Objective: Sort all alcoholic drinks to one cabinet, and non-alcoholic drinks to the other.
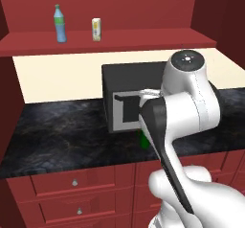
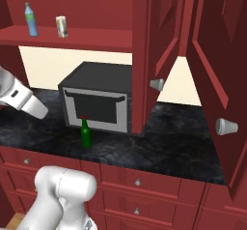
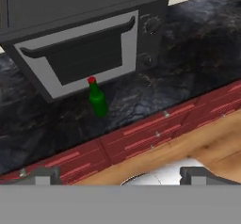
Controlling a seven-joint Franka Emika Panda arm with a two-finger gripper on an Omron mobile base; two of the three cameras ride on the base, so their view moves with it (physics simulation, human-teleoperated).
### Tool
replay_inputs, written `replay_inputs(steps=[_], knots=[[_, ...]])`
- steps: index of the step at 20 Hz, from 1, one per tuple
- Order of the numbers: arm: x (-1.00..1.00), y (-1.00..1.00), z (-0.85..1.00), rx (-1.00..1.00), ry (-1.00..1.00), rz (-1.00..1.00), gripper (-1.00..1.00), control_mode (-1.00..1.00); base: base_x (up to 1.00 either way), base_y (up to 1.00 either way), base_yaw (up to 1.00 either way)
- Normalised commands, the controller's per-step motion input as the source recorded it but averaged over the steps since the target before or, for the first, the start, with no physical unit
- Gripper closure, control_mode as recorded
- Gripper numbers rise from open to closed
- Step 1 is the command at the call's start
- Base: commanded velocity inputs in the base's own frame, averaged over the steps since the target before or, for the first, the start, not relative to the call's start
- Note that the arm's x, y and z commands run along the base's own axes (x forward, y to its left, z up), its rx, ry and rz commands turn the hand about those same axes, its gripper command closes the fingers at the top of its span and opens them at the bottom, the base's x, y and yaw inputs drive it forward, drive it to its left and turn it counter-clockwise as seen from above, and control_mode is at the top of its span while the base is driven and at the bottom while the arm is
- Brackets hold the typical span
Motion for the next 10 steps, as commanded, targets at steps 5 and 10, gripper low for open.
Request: replay_inputs(steps=[5,10], knots=[[0.46,0.0,-0.39,-0.03,-0.01,-0.02,-1.0,-1.0,0.0,0.0,0.0],[0.42,0.0,-0.39,-0.03,0.06,0.01,-1.0,-1.0,0.0,0.0,0.0]])
